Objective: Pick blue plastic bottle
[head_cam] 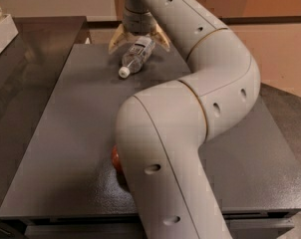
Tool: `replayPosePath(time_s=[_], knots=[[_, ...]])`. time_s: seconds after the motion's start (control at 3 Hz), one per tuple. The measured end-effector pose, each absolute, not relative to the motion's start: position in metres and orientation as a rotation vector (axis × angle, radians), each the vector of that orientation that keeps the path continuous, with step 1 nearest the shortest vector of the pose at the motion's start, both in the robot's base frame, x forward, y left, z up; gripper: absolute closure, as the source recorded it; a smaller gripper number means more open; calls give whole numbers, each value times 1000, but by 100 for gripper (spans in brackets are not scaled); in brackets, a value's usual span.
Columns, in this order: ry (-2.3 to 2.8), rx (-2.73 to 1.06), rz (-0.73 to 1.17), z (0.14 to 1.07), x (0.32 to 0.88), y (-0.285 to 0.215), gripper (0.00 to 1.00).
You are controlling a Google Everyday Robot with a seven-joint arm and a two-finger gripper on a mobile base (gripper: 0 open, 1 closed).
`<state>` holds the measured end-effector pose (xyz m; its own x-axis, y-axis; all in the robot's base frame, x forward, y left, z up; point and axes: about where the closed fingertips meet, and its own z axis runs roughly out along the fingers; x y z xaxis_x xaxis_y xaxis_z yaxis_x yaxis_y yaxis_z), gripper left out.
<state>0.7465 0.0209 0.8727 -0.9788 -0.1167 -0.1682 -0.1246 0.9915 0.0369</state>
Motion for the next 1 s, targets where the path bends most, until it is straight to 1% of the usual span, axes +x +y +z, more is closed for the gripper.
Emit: replayPosePath(time_s=[0.33, 0.67, 1.0], knots=[[3001, -132, 79, 856, 749, 24, 0], [3017, -111, 69, 848, 751, 26, 18], [3021, -84, 49, 846, 752, 24, 41]])
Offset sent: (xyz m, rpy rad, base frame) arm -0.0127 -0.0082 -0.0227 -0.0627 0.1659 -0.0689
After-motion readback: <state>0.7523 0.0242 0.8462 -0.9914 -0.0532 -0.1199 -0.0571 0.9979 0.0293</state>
